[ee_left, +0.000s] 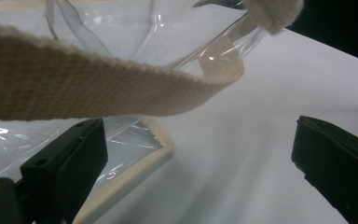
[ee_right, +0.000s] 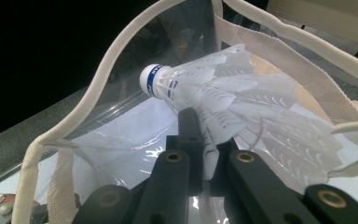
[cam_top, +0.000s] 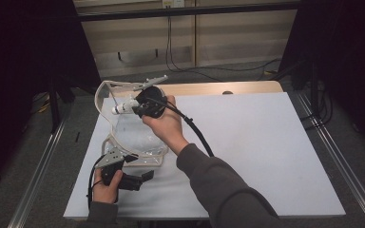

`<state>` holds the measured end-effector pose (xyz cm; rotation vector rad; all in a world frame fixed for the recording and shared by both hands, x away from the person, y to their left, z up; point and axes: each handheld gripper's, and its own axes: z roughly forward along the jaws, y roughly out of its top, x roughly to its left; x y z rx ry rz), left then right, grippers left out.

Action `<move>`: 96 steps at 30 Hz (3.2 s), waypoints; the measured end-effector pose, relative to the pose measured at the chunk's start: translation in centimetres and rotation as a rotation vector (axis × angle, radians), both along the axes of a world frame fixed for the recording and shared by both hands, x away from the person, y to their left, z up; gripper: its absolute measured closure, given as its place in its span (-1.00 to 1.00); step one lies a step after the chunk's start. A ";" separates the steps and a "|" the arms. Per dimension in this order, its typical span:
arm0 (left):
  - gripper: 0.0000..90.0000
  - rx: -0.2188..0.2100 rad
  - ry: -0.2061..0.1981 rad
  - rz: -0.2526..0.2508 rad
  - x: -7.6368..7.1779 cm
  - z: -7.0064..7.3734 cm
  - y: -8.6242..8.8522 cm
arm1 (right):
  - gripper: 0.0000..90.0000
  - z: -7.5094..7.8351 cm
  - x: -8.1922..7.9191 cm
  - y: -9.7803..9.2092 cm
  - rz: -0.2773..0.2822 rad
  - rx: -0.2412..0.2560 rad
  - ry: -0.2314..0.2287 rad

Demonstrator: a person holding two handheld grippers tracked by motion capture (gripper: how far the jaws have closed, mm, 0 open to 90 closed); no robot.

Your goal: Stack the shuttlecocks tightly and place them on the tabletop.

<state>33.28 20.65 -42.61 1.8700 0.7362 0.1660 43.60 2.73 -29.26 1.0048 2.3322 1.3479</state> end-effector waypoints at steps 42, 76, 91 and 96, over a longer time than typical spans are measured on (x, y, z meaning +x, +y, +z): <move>-0.92 0.001 -0.001 -0.003 0.0 0.0 0.0 | 0.98 -0.9 0.1 1.1 0.000 0.024 0.002; -0.92 -0.015 0.004 0.002 0.7 -0.3 -0.1 | 0.98 -1.9 0.9 1.4 -0.007 0.028 0.031; -0.92 -0.009 0.009 0.000 0.7 -0.3 -0.2 | 0.98 -1.8 0.7 1.2 -0.003 0.027 0.034; -0.92 -0.017 0.008 0.001 0.6 -0.3 -0.2 | 0.98 -1.9 0.7 1.4 0.003 0.018 0.036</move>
